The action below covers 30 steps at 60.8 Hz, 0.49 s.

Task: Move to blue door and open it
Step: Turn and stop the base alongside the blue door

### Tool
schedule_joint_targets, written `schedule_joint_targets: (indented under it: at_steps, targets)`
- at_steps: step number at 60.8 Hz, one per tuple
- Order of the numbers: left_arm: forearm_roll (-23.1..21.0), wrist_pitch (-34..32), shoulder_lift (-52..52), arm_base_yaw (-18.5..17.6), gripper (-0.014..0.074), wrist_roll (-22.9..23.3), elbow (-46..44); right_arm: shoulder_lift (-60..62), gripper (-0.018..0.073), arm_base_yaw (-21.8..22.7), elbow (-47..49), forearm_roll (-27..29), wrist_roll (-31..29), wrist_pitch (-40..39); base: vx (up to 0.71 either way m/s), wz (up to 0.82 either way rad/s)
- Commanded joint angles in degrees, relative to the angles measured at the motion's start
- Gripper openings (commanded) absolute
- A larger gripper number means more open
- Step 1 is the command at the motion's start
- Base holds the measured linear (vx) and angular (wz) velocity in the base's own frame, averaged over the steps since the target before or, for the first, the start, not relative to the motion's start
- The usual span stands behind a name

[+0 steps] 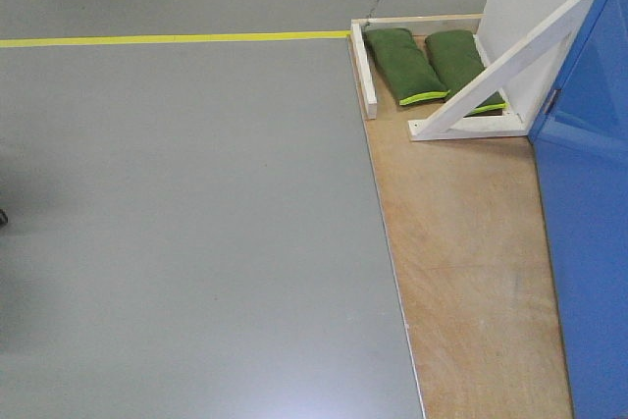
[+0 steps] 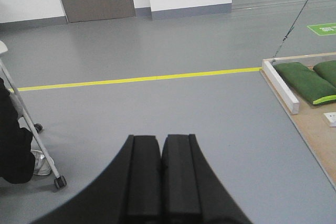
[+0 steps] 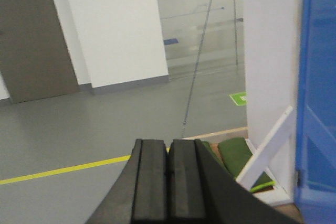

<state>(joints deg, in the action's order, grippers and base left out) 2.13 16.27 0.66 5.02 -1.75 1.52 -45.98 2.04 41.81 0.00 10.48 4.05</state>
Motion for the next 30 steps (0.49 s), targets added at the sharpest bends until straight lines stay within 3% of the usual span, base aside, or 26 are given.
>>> schedule_joint_targets:
  at_steps: [1, 9, 20, 30]
  targets:
    - [-0.5, -4.9, 0.9, -0.1, 0.007, 0.1, 0.3, -1.8, 0.0002, 5.8, 2.2, 2.3, -0.3, -6.5, 0.0, 0.0]
    - [-0.5, -4.9, 0.9, -0.1, 0.007, 0.1, 0.3, -3.9, 0.0002, 17.7, 2.2, 6.8, -0.3, -11.7, 0.0, 0.0]
    - [-0.5, -4.9, 0.9, -0.1, 0.007, 0.1, 0.3, -5.7, 0.0002, 33.9, 2.2, 22.4, -0.3, -22.9, 0.0, 0.0]
    - [-0.5, -4.9, 0.9, -0.1, 0.007, 0.1, 0.3, -10.6, 0.0002, 40.9, 2.4, 32.4, -0.3, -34.1, 0.0, 0.0]
